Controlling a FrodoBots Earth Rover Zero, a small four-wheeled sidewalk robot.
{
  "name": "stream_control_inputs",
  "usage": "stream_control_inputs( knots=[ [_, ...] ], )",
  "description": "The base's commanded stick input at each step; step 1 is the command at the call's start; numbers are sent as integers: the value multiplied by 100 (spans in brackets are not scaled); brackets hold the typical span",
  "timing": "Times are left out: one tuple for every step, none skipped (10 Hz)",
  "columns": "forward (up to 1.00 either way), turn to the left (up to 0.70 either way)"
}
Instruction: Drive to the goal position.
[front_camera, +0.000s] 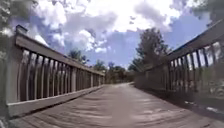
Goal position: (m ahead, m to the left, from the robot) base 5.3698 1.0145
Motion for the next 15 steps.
stream_control_inputs(
  knots=[
    [70, 0],
    [70, 0],
    [70, 0],
    [70, 0],
    [70, 0],
    [70, 0],
    [70, 0],
    [70, 0],
    [70, 0],
    [70, 0],
    [70, 0],
    [70, 0],
    [70, 0],
    [70, 0],
    [70, 0]
  ],
)
